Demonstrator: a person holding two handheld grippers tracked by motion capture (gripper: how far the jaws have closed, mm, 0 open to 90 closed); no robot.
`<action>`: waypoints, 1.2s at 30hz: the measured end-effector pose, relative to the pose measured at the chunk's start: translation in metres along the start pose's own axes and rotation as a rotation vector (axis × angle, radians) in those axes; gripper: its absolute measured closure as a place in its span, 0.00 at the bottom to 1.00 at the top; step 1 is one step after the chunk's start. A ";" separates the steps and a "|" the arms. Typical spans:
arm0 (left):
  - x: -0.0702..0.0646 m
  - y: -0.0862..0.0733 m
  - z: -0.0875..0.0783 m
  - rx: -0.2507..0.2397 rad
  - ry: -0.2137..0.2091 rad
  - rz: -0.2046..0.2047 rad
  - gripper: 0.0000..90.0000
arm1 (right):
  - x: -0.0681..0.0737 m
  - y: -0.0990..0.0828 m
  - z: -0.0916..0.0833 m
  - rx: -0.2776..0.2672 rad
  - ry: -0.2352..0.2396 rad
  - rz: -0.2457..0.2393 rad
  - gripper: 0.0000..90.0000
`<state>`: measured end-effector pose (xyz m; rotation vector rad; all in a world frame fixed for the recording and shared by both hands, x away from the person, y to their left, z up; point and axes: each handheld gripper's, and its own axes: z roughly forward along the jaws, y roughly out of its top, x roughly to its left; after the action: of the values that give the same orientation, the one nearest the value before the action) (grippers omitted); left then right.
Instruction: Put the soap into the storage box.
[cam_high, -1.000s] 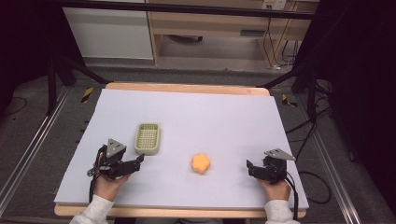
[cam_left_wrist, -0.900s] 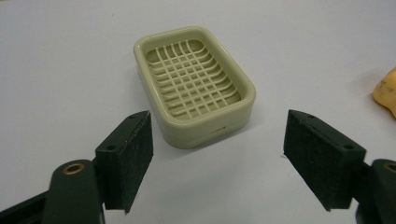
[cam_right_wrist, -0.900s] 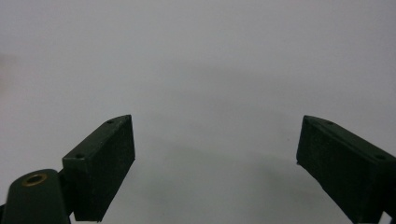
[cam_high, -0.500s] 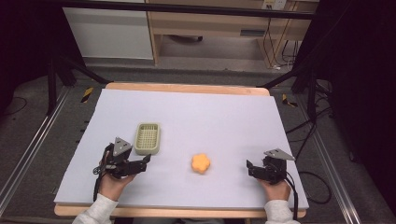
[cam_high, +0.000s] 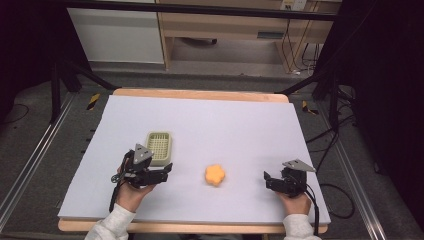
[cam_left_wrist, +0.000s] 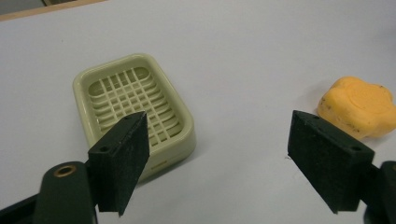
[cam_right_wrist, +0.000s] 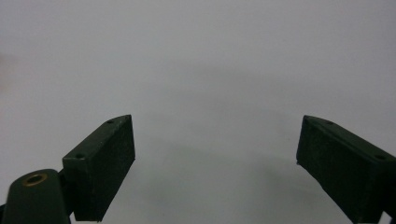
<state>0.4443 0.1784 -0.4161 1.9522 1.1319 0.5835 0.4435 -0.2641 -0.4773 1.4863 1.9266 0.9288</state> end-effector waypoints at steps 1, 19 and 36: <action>-0.002 0.002 0.001 0.000 -0.001 -0.001 0.22 | 0.000 0.000 0.000 0.000 0.000 0.000 0.13; -0.022 0.020 0.022 -0.011 -0.051 -0.006 0.22 | 0.000 0.000 0.000 -0.005 0.001 0.005 0.13; -0.037 0.030 0.034 -0.011 -0.075 0.012 0.22 | 0.003 0.000 -0.001 -0.012 -0.019 -0.029 0.17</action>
<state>0.4653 0.1236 -0.4117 1.9563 1.0689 0.5174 0.4413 -0.2611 -0.4767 1.4512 1.9205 0.9084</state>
